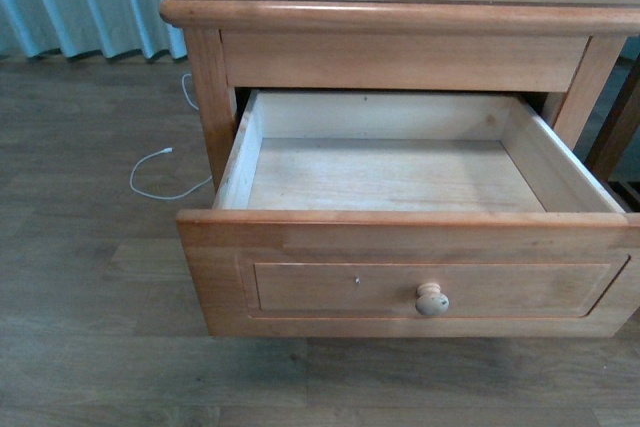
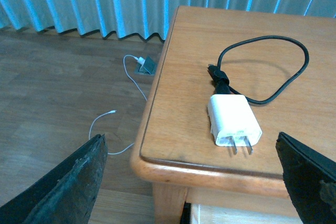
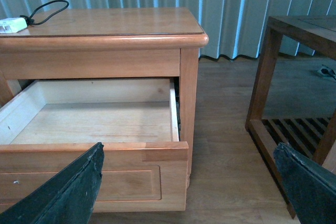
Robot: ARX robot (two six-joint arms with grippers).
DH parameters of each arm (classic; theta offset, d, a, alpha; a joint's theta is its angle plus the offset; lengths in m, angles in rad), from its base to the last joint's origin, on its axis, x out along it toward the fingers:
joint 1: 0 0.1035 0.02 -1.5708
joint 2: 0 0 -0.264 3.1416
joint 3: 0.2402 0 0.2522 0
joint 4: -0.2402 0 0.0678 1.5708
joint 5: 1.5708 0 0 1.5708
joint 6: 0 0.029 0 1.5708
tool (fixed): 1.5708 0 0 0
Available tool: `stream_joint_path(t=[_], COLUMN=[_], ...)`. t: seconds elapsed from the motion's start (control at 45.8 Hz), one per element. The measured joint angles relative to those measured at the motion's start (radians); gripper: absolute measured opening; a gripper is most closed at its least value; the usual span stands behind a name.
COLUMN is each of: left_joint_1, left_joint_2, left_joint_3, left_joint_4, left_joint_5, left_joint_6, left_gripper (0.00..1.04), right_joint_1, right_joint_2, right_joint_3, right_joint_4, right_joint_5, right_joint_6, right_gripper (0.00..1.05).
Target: Put charger into drawer
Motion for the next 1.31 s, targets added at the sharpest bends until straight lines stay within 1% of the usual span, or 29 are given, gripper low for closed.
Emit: stream_joint_path(t=[0.153,0.306,0.459,0.655,0.721,0.83,0.939,0.983,1.005,1.158,1.311], left_joint_1=[-0.009,-0.01,-0.013,-0.019,-0.021,-0.022,-0.024,-0.024,-0.024,-0.024,-0.034], left_joint_2=[0.158,0.303,0.382,0.416,0.421,0.423,0.419,0.41,0.406,0.333,0.172], left_joint_3=[0.168,0.338,0.449,0.521,0.534,0.547,0.544,0.529,0.52,0.407,0.24], left_joint_4=[-0.046,-0.087,-0.151,-0.244,-0.268,-0.302,-0.305,-0.295,-0.289,-0.22,-0.129], left_joint_5=[-0.028,-0.02,-0.016,-0.013,-0.012,-0.016,-0.012,-0.01,-0.01,-0.012,-0.008], left_joint_6=[-0.043,-0.07,-0.086,-0.076,-0.068,-0.058,-0.056,-0.055,-0.052,-0.047,-0.028], left_gripper=[0.99,0.99,0.99,0.98,0.92,0.75,0.52,0.43,0.41,0.4,0.4], right_joint_1=[0.0,0.0,0.0,0.0,0.0,0.0,0.0,0.0,0.0,0.0,0.0], right_joint_2=[0.0,0.0,0.0,0.0,0.0,0.0,0.0,0.0,0.0,0.0,0.0], right_joint_3=[0.0,0.0,0.0,0.0,0.0,0.0,0.0,0.0,0.0,0.0,0.0], right_joint_4=[0.0,0.0,0.0,0.0,0.0,0.0,0.0,0.0,0.0,0.0,0.0], right_joint_5=[0.0,0.0,0.0,0.0,0.0,0.0,0.0,0.0,0.0,0.0,0.0], right_joint_6=[0.0,0.0,0.0,0.0,0.0,0.0,0.0,0.0,0.0,0.0,0.0], right_gripper=[0.96,0.96,0.96,0.96,0.96,0.96,0.96,0.96,0.96,0.96,0.96])
